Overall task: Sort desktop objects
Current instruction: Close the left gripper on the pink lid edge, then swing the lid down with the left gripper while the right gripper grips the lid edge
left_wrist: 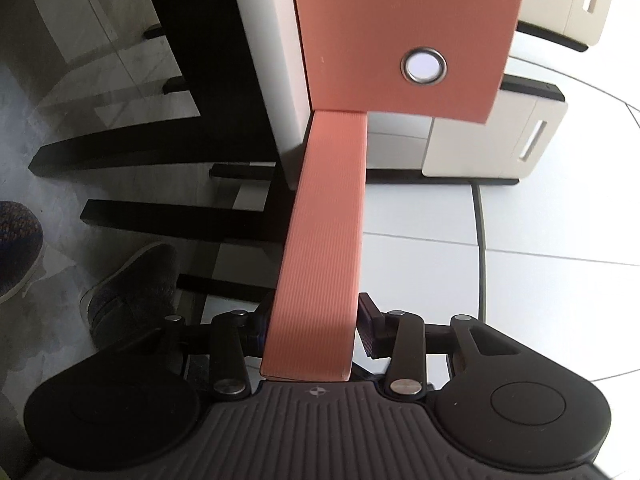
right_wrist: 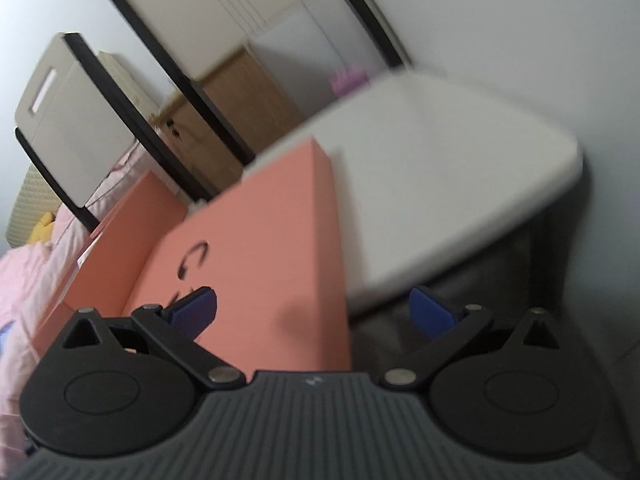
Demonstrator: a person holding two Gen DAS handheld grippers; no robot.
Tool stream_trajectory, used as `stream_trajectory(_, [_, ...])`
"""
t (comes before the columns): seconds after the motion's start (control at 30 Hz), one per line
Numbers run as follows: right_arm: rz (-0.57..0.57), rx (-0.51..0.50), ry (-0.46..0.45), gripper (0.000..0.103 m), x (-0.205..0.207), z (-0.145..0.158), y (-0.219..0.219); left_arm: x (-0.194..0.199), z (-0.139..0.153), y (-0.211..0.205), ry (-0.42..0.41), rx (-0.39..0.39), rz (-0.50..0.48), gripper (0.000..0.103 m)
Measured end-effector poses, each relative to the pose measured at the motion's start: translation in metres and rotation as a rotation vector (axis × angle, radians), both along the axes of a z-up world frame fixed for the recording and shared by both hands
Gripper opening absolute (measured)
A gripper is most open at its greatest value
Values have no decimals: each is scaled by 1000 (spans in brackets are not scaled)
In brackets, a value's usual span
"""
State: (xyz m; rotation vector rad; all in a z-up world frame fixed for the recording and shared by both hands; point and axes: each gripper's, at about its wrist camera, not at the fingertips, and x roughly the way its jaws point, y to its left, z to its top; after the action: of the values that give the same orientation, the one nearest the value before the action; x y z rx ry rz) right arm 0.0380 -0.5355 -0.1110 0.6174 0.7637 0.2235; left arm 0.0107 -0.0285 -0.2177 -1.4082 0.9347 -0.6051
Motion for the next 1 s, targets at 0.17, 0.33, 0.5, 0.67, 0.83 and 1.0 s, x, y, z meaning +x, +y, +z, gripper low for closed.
stream_trajectory(0.17, [80,136,79,99,4,-26,-3,6,12,-4,-23,28,-4,45])
stream_trajectory(0.33, [131,272,60,68,-2,-30,-1,14,37,2,-50,39,-6,45])
stream_trajectory(0.5, [93,321,-20,59,-21,-9,-6,1,84,13,-145,22,-2,45])
stream_trajectory(0.67, [49,321,-114,59,-43,28,-2,-5,125,17,-257,16,-23,45])
stream_trajectory(0.83, [17,281,-155,59,-64,60,3,-12,144,18,-302,22,-40,44])
stream_trajectory(1.0, [2,255,-206,59,-81,81,9,-10,144,20,-360,37,-34,45])
